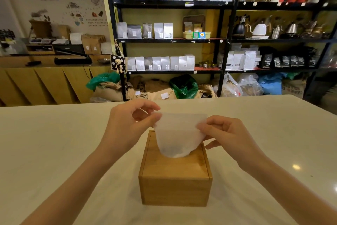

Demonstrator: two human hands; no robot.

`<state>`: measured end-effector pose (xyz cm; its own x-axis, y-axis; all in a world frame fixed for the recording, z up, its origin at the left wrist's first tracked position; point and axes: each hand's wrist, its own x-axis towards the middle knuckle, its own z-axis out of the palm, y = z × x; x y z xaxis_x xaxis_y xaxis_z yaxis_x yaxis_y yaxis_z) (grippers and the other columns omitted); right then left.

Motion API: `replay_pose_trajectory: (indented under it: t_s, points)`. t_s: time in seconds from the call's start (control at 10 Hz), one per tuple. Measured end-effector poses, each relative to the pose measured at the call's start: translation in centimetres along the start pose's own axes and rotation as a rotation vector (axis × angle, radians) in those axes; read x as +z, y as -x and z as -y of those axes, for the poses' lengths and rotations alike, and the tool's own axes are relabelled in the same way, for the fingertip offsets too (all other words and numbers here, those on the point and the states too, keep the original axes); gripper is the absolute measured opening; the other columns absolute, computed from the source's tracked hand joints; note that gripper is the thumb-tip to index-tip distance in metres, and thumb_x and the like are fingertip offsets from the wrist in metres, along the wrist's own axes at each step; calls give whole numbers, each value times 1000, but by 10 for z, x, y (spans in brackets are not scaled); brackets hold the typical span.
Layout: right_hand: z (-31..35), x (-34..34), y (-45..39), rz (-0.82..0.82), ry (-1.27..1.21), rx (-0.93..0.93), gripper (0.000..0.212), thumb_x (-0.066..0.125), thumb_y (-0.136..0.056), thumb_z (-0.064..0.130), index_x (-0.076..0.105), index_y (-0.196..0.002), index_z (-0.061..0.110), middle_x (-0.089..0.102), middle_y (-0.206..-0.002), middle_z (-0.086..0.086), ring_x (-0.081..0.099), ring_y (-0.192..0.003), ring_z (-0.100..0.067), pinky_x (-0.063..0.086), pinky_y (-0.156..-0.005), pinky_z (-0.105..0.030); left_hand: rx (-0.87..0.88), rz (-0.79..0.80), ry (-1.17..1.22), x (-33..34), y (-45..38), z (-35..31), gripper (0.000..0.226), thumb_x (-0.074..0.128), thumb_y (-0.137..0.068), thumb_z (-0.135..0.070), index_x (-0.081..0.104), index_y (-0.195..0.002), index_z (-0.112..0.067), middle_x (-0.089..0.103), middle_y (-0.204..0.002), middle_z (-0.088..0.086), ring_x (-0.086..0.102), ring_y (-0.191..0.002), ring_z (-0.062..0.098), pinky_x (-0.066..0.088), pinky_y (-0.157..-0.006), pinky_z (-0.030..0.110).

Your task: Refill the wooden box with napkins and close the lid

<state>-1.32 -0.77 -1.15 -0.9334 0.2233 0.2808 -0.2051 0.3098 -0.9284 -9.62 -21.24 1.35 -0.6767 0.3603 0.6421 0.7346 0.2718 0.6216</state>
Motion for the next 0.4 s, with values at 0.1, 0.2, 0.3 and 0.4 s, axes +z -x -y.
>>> replay_pose_trajectory:
  t_s: [0.1,0.2,0.3,0.4]
  points:
    - [2,-3,1,-10,36,-17,10,61,-83,22,71,-81,22,74,-74,8,67,-69,-4,53,-53,-15,26,16,-14,-2,-5,-3,21,68,-75,-19,60,-80,-37,64,-73,-14,63,-68,1,47,-58,5]
    - [7,-4,1,50,156,34,8,61,-83,26,67,-85,30,73,-76,11,65,-74,1,52,-60,-14,3,48,-26,-6,-7,-4,21,68,-75,-21,59,-80,-40,64,-73,-13,62,-69,0,49,-61,7]
    - [25,-13,1,63,322,42,29,62,-81,31,55,-108,36,64,-92,20,59,-87,3,46,-75,-18,-6,67,-55,-13,-12,-3,16,66,-76,-27,59,-87,-36,64,-80,-15,59,-77,-3,48,-65,7]
    - [54,-33,10,-51,285,-124,48,68,-75,35,49,-118,43,65,-104,21,58,-100,3,48,-83,-22,-12,51,-60,-25,-19,-11,15,60,-78,-31,59,-93,-34,62,-87,-19,59,-82,-3,47,-66,10]
